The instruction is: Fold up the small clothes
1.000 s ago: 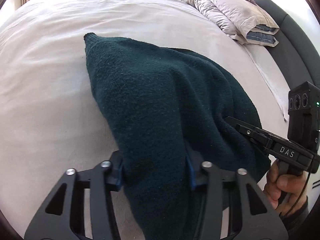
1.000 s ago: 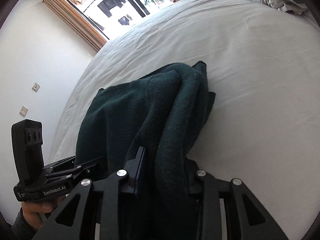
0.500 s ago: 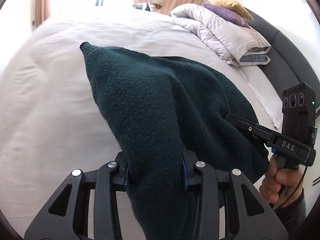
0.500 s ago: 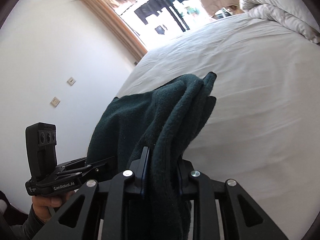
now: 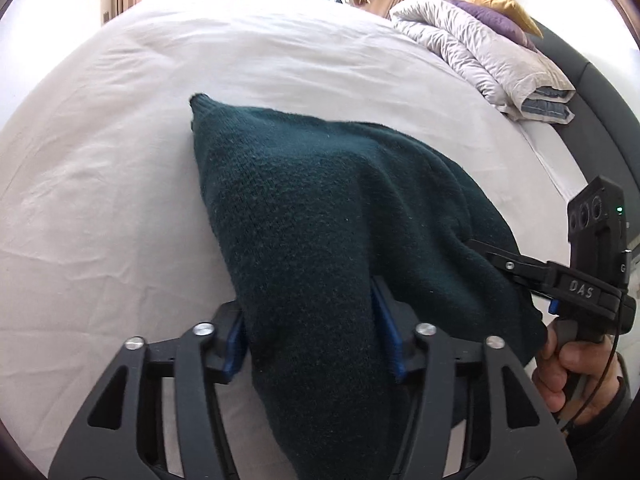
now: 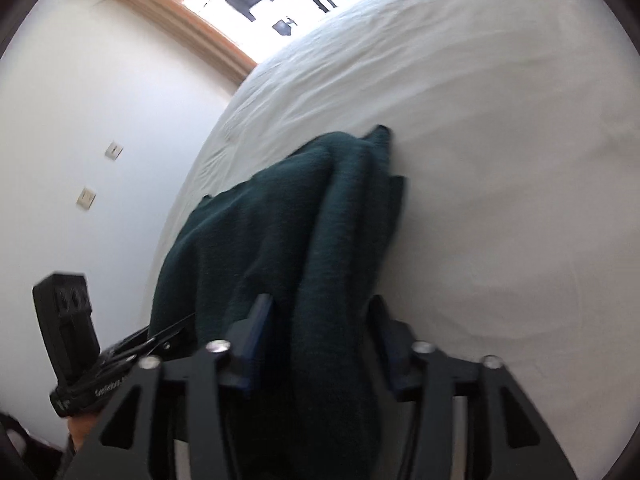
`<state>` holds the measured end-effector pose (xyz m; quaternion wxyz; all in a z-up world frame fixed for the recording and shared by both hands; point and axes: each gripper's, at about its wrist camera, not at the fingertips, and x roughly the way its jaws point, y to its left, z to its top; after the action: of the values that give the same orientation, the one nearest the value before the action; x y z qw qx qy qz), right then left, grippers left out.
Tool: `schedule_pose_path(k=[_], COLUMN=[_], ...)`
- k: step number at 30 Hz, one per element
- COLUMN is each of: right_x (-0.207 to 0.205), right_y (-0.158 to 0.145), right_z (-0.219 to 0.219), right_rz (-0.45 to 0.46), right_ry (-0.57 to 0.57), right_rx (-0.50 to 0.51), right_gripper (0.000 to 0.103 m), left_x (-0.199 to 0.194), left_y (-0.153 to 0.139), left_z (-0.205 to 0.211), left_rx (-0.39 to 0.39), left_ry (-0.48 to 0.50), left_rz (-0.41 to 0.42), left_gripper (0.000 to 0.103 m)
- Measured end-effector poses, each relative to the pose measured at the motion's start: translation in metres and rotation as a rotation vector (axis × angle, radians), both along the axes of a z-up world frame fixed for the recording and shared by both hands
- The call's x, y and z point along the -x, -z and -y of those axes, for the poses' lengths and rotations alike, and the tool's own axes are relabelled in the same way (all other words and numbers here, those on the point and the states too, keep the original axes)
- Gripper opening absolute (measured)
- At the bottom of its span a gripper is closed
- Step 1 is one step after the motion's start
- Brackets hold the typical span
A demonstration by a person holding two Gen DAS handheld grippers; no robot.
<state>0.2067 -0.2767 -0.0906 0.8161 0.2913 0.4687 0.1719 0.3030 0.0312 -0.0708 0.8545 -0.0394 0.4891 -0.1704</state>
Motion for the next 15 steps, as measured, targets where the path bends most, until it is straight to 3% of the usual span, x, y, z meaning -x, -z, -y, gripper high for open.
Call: schedule_pose_path(k=[2, 7, 11, 13, 15], right_x=[0.006, 0.042, 0.078, 0.1, 0.129], right_y=[0.0, -0.015, -0.054, -0.076, -0.099], right_z=[0.008, 0.033, 0.017, 0.003, -0.01], right_rz=[-0.005, 0.008, 0.11, 0.181, 0.281], right_ry=[0.018, 0.103, 0.119, 0.132, 0.149], right_rx=[-0.016, 0.031, 0.185, 0.289, 0.369], right_gripper=[0.067, 0.067, 0.072, 0.084, 0.089], left_x=[0.006, 0.039, 0.085, 0.111, 0.136], left_y=[-0.005, -0.027, -0.06, -0.075, -0.092], left_z=[0.0, -0.009, -0.008, -0.015, -0.025], left_rx=[-0.028, -0.089, -0.2, -0.241, -0.277], left_ry=[-0.001, -0.065, -0.128, -0.179, -0.233], left_rz=[0.025, 0.103, 0.23, 0.296, 0.377], left_gripper=[0.066, 0.067, 0.07, 0.074, 0.076])
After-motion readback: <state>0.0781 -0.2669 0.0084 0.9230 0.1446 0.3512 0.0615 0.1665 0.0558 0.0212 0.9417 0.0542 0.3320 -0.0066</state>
